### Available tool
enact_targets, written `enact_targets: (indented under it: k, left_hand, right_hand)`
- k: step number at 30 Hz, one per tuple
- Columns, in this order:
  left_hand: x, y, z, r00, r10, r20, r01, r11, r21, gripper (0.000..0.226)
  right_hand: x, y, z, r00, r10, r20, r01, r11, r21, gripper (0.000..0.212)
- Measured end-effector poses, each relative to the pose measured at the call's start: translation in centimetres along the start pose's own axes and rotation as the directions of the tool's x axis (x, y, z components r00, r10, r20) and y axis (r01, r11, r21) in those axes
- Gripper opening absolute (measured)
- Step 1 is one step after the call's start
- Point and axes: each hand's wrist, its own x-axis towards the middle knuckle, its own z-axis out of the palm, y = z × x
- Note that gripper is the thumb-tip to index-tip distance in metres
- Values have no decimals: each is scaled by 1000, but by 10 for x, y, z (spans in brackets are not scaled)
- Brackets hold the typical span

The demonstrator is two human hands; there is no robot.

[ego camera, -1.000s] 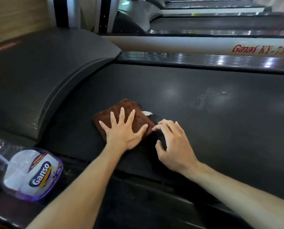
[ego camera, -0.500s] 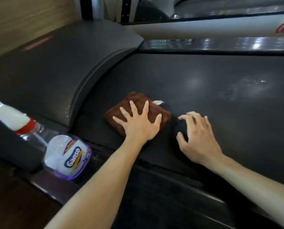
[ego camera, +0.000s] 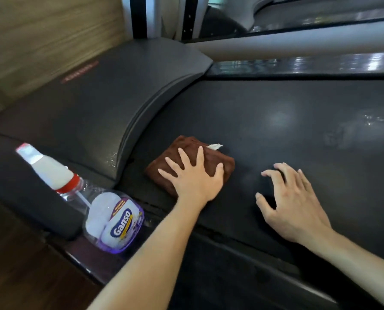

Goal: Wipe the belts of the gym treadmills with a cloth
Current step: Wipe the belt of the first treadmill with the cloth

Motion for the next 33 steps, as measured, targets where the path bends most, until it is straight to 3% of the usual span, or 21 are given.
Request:
enact_targets:
  k: [2,6,10,13,16,20,26,30,33]
  left_hand:
    - [32,-22,-11,999,-34,1,34,999,-19,87]
    - [55,-74,-21,956,-293,12,293,954,-56,93]
    - [27,-67,-9,934,-353,-49,350,934,-67,91]
    - [2,-38,-2,946,-324,-24,323,945,-50,90]
    - [-14,-8,6,981,-193,15,194,981,-25,90]
    - [33,-22,-15,997,-57,59,56,998,25,97]
    - [56,-88,-22,973,-228,19,229,972,-56,108]
    - [16,-54,-5,953,-299,-51,295,953,-73,103]
    - [-15,-5,6,978,-202,-44,201,979,-18,100]
  right_hand:
    - [-1,0,-2,1000,-3,-2,3,1000,8,55]
    - [0,0,-3,1000,-8,10,8,1000,1,61]
    - [2,-4,-4,999,0,42,0,1000,-20,67]
    - [2,-4,-3,999,7,40,-5,999,-34,71]
    - [1,-5,-4,999,5,48,-3,999,-45,73]
    - [2,-2,-4,999,0,52,2,999,-41,72]
    - [2,-4,-6,998,4,67,-1,999,-47,73]
    - [2,-8,-6,996,10,85,-4,998,-70,70]
    - [2,-9,-7,996,14,85,-8,998,-65,73]
